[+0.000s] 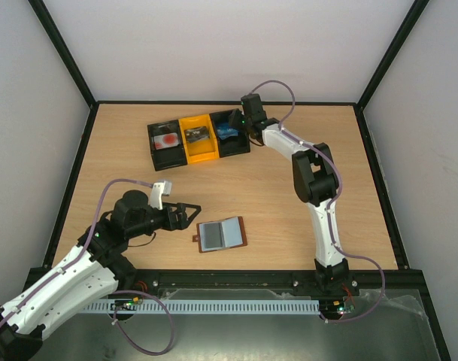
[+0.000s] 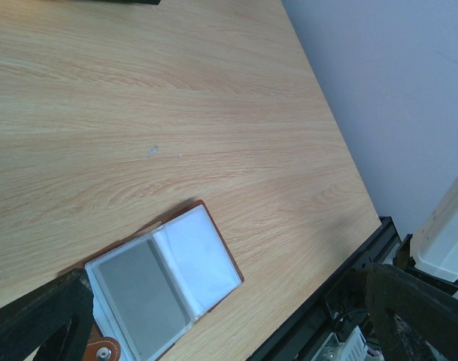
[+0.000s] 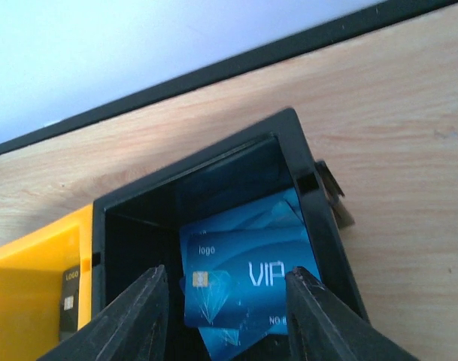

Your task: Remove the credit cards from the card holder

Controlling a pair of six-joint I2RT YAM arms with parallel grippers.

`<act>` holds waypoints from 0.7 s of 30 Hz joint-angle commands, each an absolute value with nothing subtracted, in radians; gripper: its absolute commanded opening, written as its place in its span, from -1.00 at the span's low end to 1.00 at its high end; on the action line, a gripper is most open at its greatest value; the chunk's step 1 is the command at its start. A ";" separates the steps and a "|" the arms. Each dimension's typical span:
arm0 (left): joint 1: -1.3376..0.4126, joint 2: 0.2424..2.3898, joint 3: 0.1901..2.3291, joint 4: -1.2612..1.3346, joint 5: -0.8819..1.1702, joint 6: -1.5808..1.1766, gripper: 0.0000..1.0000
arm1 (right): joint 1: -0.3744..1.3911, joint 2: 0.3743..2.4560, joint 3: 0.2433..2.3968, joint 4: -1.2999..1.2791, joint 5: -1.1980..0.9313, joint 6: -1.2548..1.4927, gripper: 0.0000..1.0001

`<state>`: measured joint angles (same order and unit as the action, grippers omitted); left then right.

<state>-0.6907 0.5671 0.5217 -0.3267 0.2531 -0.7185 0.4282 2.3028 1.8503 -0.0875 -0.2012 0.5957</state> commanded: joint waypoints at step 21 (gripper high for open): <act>-0.690 0.709 0.385 -0.135 0.351 -0.867 0.98 | 0.547 1.422 0.898 -0.080 -0.321 0.739 -0.14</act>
